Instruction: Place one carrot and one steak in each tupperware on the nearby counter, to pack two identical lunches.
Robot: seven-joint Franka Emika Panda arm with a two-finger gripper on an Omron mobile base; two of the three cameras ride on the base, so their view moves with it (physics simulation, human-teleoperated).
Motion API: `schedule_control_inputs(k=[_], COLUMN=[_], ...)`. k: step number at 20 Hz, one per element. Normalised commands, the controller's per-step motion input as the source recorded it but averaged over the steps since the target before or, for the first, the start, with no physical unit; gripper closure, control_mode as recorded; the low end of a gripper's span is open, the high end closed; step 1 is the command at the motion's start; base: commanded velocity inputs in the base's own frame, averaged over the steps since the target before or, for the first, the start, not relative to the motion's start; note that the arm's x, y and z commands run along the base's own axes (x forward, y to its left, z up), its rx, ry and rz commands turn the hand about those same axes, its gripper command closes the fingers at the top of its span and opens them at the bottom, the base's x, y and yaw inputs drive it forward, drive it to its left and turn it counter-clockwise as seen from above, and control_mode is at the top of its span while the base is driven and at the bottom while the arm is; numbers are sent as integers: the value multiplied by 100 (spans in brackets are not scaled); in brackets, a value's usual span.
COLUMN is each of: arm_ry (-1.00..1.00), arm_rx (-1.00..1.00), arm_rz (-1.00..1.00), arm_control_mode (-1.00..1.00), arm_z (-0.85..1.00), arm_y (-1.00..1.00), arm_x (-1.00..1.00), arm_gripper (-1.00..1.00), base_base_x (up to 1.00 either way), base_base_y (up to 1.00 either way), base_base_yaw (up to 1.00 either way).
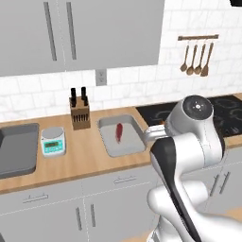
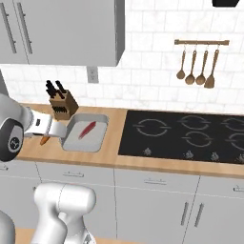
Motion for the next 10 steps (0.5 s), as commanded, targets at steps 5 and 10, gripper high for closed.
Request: schedule_control_inputs(k=[5, 10], arm_ry=[6, 10], arm_rx=[0, 0], arm_rz=[0, 0], arm_control_mode=[-100, -100], arm_z=[-32, -49], arm_y=[15, 8], arm_x=[55, 100], arm_gripper=[100, 100], base_base_x=[26, 0], base_base_y=[6, 0], base_base_yaw=[0, 0])
